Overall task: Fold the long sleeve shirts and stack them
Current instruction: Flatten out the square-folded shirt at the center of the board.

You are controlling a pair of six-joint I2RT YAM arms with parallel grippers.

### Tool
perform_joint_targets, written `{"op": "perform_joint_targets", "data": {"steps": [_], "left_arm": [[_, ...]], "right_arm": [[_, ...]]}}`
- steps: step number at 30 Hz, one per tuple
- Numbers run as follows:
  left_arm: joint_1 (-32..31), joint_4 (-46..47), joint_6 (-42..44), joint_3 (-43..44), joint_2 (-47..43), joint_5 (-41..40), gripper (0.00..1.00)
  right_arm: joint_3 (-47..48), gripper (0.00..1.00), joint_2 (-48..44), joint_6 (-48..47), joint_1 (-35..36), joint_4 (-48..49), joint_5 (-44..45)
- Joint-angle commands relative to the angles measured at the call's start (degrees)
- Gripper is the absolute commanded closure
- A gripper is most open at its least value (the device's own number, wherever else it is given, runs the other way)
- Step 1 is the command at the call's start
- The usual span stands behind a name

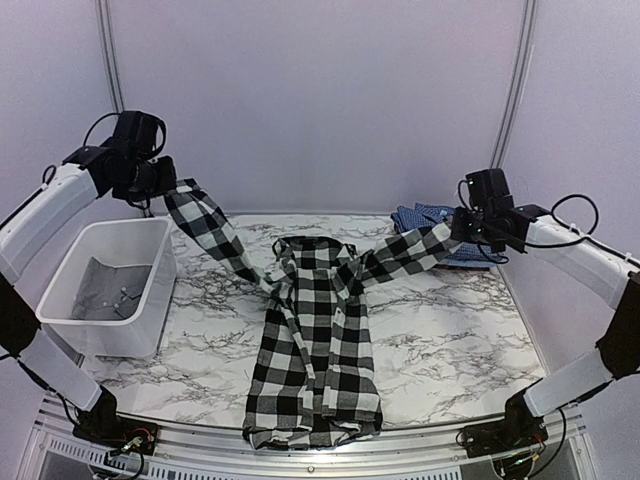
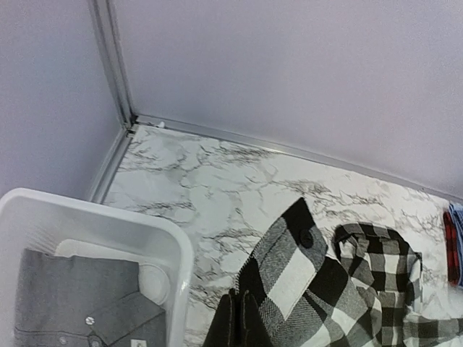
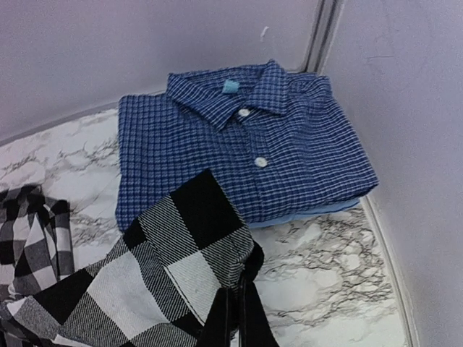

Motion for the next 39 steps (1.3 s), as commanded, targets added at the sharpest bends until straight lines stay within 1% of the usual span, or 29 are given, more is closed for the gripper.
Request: {"op": "perform_joint_targets", "data": {"steps": [1,9,13,17,21,24,26,30,34,36,39], "left_arm": [[4.2,-4.9,3.8,6.0,-0.1,-0.5,1.0],[10.0,-7.1,4.7,18.6,4.8,2.1,1.0],[11.4,-7.6,5.5,24.3,9.4,5.8,1.0],[11.4,-7.5,5.7,26.6,13.5,9.5,1.0],[11.5,-7.6,6.2,28.0,16.8,9.8,1.0],[12.0,-7.6,5.9,29.0,18.3,9.9,1.0],[12.2,-7.7,5.5,29.1,18.6,11.3,1.0],[11.5,-7.5,5.2,26.8,17.7,16.7,1.0],[8.6,-7.2,5.7,21.5,16.3,16.2,1.0],[7.6,-6.9,5.6,19.0,16.0,16.0,1.0],[6.4,-6.4,5.4,16.1,16.3,16.0,1.0]], "right_arm": [[4.3,1.0,-2.8,-2.8,-5.8,-2.5,3.0],[11.0,1.0,-2.6,-5.1,-13.1,-3.6,3.7],[14.8,1.0,-0.2,-6.2,-14.3,-3.5,2.5],[16.9,1.0,2.4,-6.8,-14.2,-3.5,1.6],[17.9,1.0,4.0,-8.2,-14.6,-3.2,3.0],[19.3,1.0,5.4,-8.6,-16.1,-3.8,2.4],[19.9,1.0,5.8,-8.9,-17.2,-3.8,2.2],[21.1,1.0,6.2,-9.6,-18.8,-3.7,1.5],[23.4,1.0,7.7,-10.8,-19.7,-4.4,2.3],[24.7,1.0,8.3,-11.1,-21.9,-4.6,1.5],[26.3,1.0,9.2,-11.7,-22.3,-4.9,1.1]]}}
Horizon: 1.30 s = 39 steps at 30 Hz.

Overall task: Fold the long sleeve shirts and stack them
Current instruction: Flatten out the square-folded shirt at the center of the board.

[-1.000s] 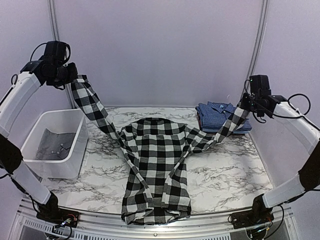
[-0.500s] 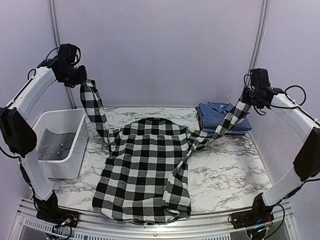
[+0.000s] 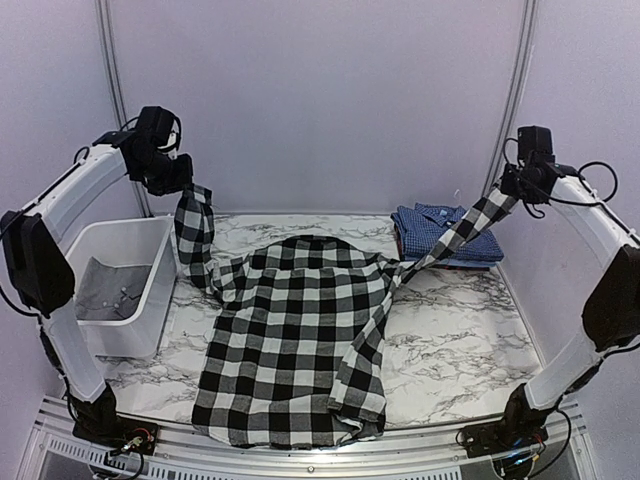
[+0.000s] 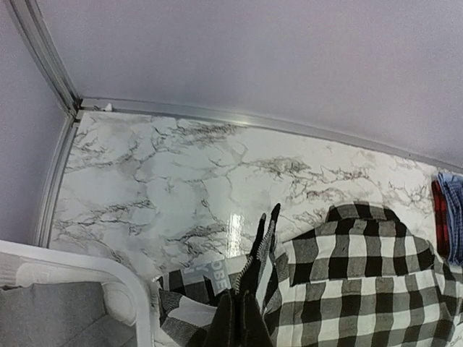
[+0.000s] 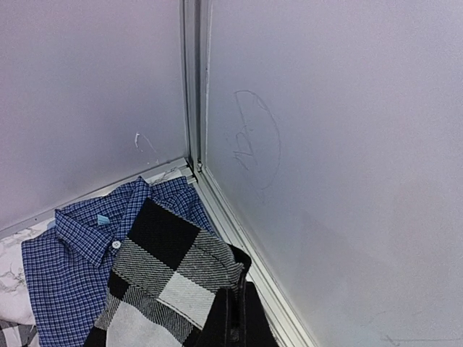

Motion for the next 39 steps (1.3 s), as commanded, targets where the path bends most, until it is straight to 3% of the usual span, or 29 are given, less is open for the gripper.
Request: {"op": "perform_joint_targets", "data": {"steps": [1,6,17,19,22,24,27,30,34,39], "left_arm": [[-1.9,0.5,0.2,-4.0,-0.9,1.0,1.0],[-5.4,1.7,-0.6,-8.1,0.4,1.4,1.0],[-8.6,3.5,-3.6,-15.9,4.8,-3.2,0.96],[-8.7,3.6,-3.6,-15.4,6.3,-2.9,0.9],[-8.9,3.8,-3.7,-14.9,8.0,-2.7,0.8],[-9.2,4.0,-3.8,-14.6,8.4,-2.8,0.67],[-9.8,4.3,-3.7,-14.0,8.3,-3.6,0.47],[-10.5,4.5,-3.3,-13.4,7.2,-4.7,0.32],[-12.4,4.6,-2.5,-12.8,5.5,-6.8,0.19],[-15.5,5.0,-3.9,-12.9,4.0,-7.9,0.14]], "right_arm": [[4.5,1.0,1.7,-1.4,-1.7,-0.8,-0.9],[0.3,1.0,1.1,0.0,-0.9,1.0,-8.9],[-18.4,0.99,-6.2,1.9,9.5,4.5,-10.1],[-21.6,0.92,-7.4,2.8,10.0,4.5,-11.0],[-25.0,0.72,-9.3,3.5,11.9,4.1,-11.4],[-26.7,0.58,-10.5,3.9,14.4,3.4,-10.8],[-28.6,0.48,-11.4,5.5,18.8,2.1,-10.3],[-29.3,0.44,-11.5,7.1,24.4,0.9,-9.3],[-27.9,0.44,-9.3,9.5,33.1,0.8,-9.7],[-22.3,0.44,-2.0,10.9,45.9,-0.4,-10.2]]}}
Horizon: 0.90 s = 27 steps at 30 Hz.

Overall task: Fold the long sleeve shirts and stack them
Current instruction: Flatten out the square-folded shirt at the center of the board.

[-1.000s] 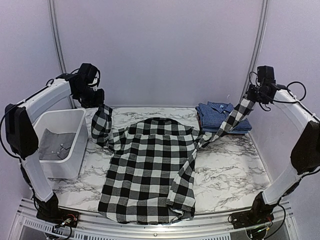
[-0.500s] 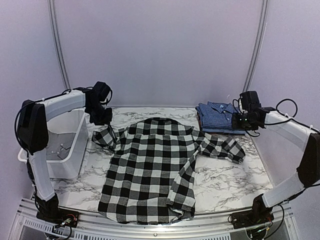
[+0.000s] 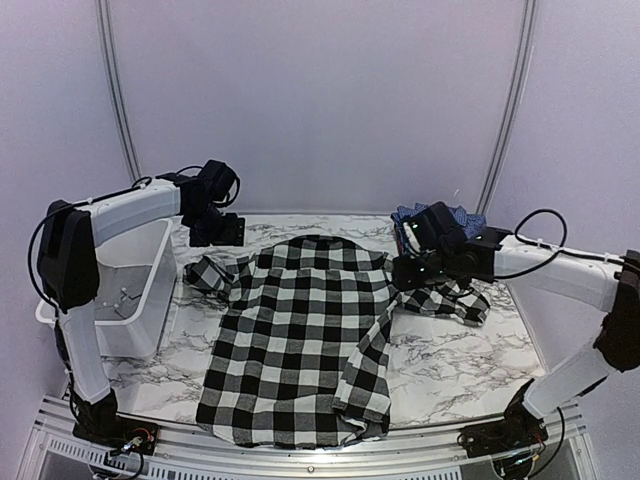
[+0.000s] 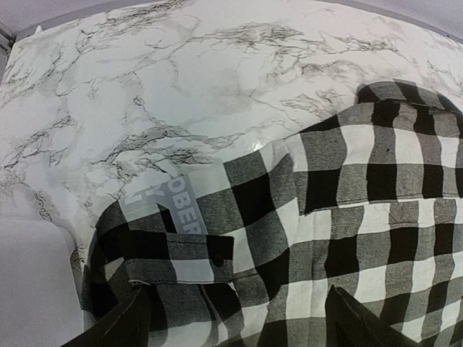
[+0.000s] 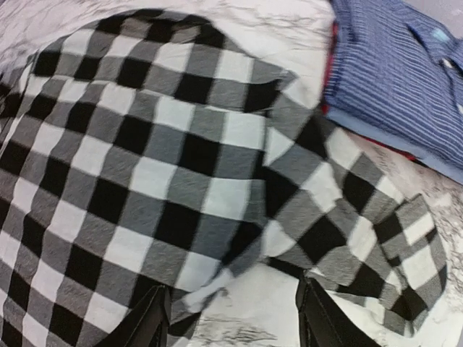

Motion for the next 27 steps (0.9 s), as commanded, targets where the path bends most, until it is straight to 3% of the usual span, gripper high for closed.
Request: {"op": "perform_joint_targets", "data": {"steps": [1,8,16,21,27], "left_arm": [[-2.7,1.4,-1.4,1.0,-3.9,-0.3,0.14],[-6.9,11.0,-7.2,-6.0,-1.5,12.9,0.13],[-8.7,18.8,-11.4,-10.9,4.0,17.9,0.13],[-8.5,19.7,-12.2,-13.0,6.1,16.0,0.13],[-6.6,20.1,-13.3,-15.1,8.1,13.9,0.13]], "right_arm": [[6.1,0.45,6.4,2.8,9.6,-0.9,-1.2],[13.1,0.47,18.9,3.9,19.8,1.8,-7.1],[13.1,0.48,26.8,4.0,21.2,2.3,-9.9],[8.7,0.48,25.6,5.0,21.0,0.2,-8.3],[-1.5,0.48,16.9,9.6,21.0,-2.6,-7.3]]}}
